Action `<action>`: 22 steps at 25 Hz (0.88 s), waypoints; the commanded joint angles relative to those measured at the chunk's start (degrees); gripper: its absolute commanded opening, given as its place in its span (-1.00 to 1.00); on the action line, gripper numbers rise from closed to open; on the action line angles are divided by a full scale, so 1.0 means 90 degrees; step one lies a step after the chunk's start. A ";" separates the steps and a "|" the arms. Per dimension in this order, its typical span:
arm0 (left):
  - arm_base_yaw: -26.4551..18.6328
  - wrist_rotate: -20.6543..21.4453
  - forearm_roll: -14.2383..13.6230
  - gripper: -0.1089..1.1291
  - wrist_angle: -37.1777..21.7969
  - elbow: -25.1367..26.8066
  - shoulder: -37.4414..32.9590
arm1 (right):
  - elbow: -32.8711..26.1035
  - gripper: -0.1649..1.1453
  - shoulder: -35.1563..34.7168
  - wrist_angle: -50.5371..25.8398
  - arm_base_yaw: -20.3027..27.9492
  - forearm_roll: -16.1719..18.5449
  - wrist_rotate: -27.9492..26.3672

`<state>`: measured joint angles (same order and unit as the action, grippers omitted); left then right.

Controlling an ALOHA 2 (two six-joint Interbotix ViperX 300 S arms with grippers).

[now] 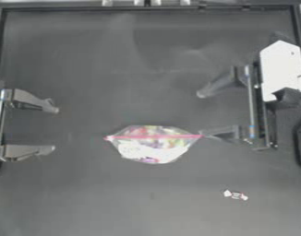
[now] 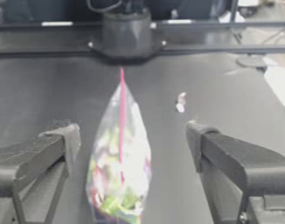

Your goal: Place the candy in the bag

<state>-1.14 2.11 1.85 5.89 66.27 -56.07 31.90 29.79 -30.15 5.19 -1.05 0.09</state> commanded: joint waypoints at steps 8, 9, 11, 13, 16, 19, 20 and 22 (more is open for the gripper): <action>-0.0117 0.0000 0.0010 0.81 0.0020 0.0010 0.0088 | -0.1465 0.77 -0.1289 -0.0957 -0.0020 0.0068 0.0039; -0.0117 0.0000 0.0020 0.81 0.0020 0.0020 0.0088 | -0.1582 0.77 -0.1396 -0.1064 -0.0020 0.0068 0.0039; -0.0117 0.0000 0.0020 0.81 0.0020 0.0029 0.0088 | -0.1836 0.77 -0.1621 -0.1230 -0.0039 0.0068 0.0049; -0.0117 -0.0010 0.0020 0.81 0.0020 0.0039 0.0088 | -0.2129 0.77 -0.1855 -0.1416 -0.0078 0.0137 0.0059; -0.0117 0.0000 0.0020 0.81 0.0020 0.0039 0.0088 | -0.2471 0.77 -0.2178 -0.1660 -0.0166 0.0371 0.0049; -0.0117 0.0000 0.0020 0.81 0.0000 0.0059 0.0098 | -0.2773 0.77 -0.2510 -0.1904 -0.0215 0.0410 0.0049; -0.0117 0.0000 0.0020 0.81 -0.0010 0.0059 0.0098 | -0.2861 0.77 -0.2627 -0.1982 -0.0225 0.0391 0.0059; -0.0127 0.0000 0.0020 0.81 -0.0010 0.0068 0.0088 | -0.3008 0.77 -0.2832 -0.2090 -0.0254 0.0391 0.0059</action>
<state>-2.11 2.11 1.93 5.63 67.50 -56.07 7.38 4.48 -48.43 3.16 2.55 0.53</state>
